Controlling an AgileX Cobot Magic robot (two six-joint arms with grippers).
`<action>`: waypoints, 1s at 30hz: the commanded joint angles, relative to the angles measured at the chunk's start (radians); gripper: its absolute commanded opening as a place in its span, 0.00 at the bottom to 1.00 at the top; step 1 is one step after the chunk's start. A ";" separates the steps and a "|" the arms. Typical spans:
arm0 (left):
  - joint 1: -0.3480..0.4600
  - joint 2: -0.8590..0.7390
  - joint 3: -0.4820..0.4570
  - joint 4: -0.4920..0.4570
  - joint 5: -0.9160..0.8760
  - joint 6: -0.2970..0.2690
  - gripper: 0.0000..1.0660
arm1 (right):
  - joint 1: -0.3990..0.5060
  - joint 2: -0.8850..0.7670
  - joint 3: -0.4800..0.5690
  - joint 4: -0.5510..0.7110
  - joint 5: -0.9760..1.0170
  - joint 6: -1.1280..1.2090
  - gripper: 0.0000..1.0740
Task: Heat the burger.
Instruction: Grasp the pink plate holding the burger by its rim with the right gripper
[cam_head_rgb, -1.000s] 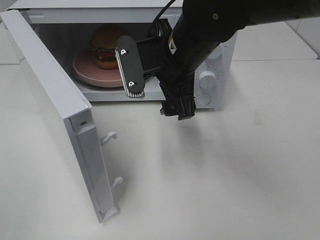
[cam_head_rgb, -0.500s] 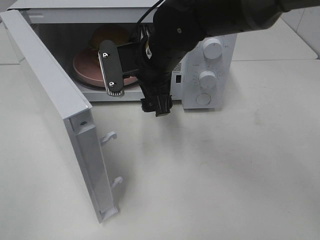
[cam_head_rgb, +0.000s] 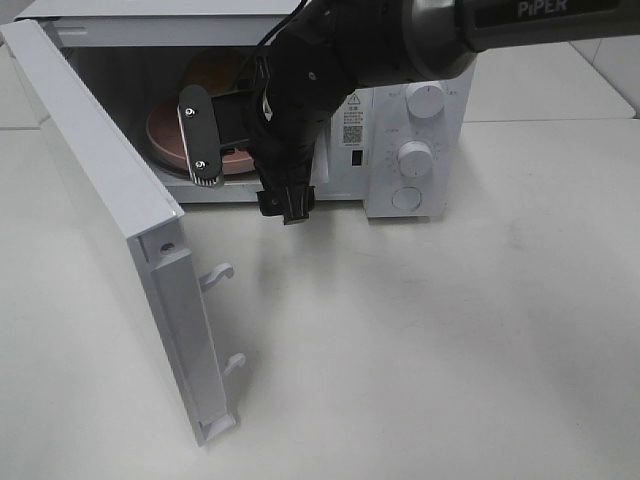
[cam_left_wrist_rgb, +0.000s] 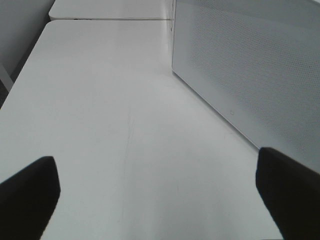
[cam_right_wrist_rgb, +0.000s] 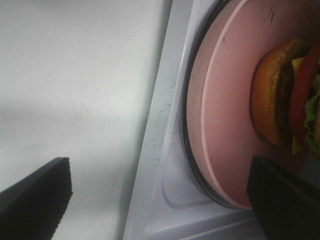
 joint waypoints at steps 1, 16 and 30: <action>0.002 -0.019 0.001 -0.002 0.004 -0.004 0.94 | -0.004 0.035 -0.044 -0.008 0.009 0.008 0.86; 0.002 -0.019 0.001 -0.002 0.004 -0.004 0.94 | -0.004 0.203 -0.279 -0.007 0.071 0.008 0.84; 0.002 -0.019 0.001 -0.002 0.004 -0.004 0.94 | -0.050 0.279 -0.380 0.053 0.086 -0.037 0.79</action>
